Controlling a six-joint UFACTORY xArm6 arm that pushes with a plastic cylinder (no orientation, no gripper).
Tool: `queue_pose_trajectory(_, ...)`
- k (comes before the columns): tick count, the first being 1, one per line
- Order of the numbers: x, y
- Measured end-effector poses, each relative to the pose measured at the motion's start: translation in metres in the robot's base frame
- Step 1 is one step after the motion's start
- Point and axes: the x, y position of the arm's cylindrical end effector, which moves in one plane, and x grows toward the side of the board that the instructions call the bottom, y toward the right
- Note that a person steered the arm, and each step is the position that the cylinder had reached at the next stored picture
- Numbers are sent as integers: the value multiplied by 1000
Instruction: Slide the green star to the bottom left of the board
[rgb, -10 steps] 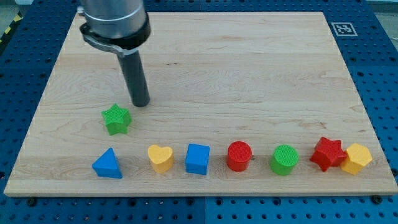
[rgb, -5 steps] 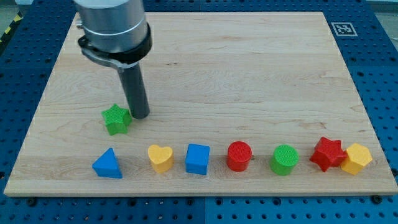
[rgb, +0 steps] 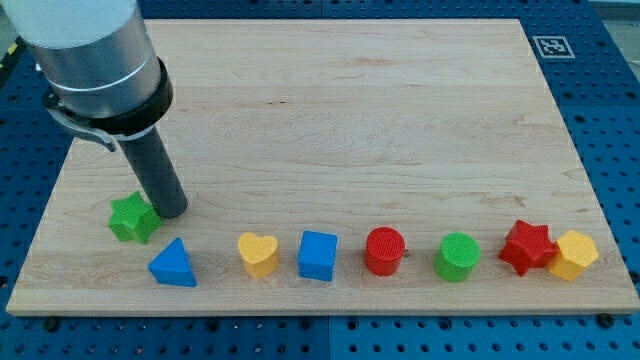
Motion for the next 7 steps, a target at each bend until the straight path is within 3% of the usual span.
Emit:
queue_pose_trajectory(4, -11, -42)
queue_pose_trajectory(7, 42, -42)
